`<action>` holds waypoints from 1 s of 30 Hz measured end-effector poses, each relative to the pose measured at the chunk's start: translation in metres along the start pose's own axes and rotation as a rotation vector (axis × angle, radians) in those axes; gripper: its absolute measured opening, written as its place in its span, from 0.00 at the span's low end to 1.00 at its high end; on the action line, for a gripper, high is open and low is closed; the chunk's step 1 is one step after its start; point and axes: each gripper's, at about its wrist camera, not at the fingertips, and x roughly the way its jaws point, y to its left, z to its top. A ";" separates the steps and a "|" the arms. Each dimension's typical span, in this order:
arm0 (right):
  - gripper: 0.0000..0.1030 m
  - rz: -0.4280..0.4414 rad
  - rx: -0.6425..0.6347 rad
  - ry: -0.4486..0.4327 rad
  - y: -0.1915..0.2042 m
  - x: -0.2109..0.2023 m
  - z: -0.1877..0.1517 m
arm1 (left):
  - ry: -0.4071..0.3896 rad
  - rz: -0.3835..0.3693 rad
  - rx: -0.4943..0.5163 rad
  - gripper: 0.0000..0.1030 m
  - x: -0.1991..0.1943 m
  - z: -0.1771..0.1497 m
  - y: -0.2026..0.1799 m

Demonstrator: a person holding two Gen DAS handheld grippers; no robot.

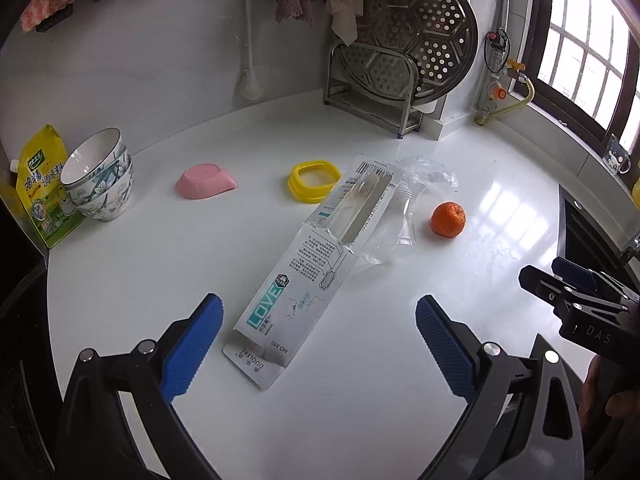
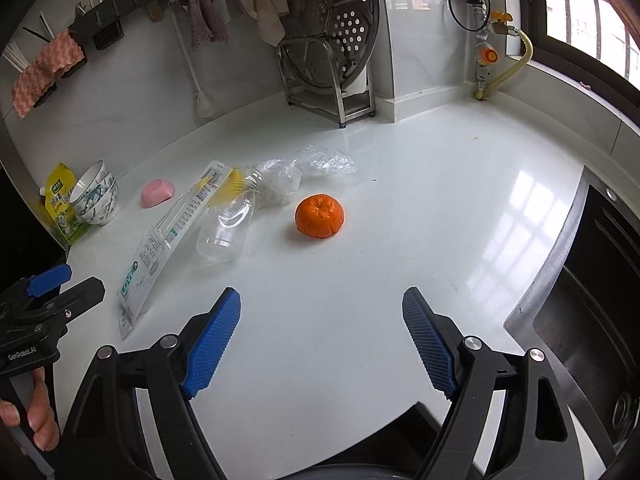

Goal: Collect trash
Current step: 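Move both open tools back over the counter toward the orange and toothbrush box, then grasp the white LOVE toothbrush box with the left tool while the right tool grasps the orange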

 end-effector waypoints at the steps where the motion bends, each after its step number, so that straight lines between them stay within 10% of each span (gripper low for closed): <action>1: 0.77 0.004 0.010 0.003 0.000 0.006 0.002 | -0.001 -0.006 0.001 0.93 0.005 0.000 0.001; 30: 0.77 -0.055 0.036 0.034 -0.003 0.111 0.039 | 0.023 -0.095 0.043 0.93 0.085 0.011 0.014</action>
